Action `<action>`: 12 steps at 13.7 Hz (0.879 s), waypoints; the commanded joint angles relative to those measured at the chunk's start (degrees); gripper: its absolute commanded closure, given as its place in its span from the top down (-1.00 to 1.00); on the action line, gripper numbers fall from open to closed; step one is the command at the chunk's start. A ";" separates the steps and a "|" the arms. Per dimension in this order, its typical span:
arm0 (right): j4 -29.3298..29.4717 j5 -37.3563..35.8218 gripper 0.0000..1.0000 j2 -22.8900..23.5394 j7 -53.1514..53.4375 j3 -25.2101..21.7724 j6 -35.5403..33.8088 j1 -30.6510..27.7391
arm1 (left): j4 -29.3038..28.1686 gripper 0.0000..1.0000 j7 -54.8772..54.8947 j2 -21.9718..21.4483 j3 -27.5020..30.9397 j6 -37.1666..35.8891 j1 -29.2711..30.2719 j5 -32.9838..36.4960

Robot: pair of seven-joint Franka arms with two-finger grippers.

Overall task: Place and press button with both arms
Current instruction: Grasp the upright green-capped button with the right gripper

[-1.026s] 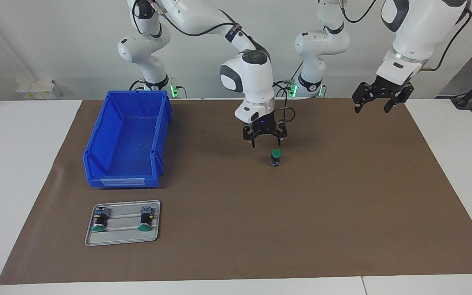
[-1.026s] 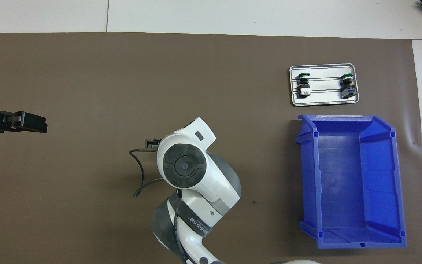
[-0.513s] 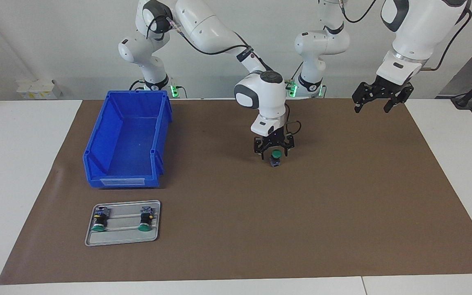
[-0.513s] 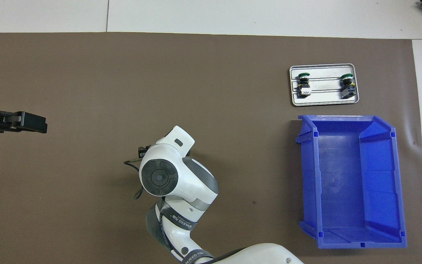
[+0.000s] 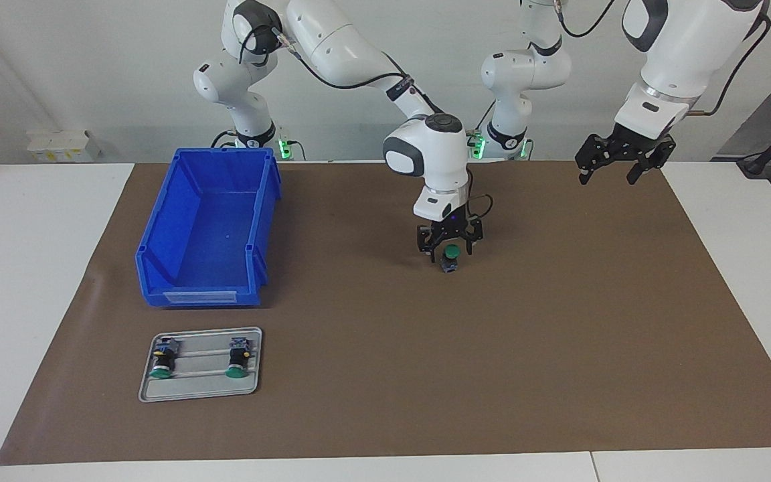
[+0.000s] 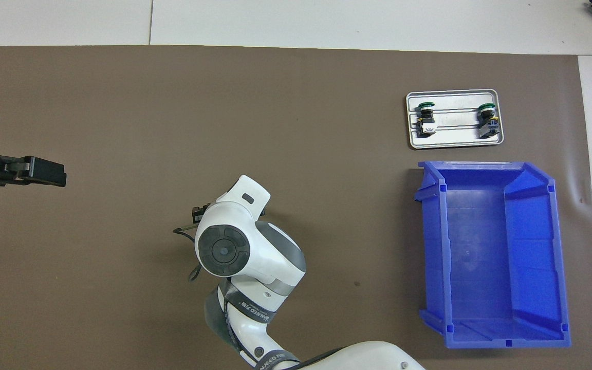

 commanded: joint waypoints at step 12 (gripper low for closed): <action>1.94 -0.18 -1.00 -1.81 -0.03 -1.13 -5.15 -1.37 | -0.66 1.00 -0.04 -0.64 -0.33 -0.11 0.53 0.20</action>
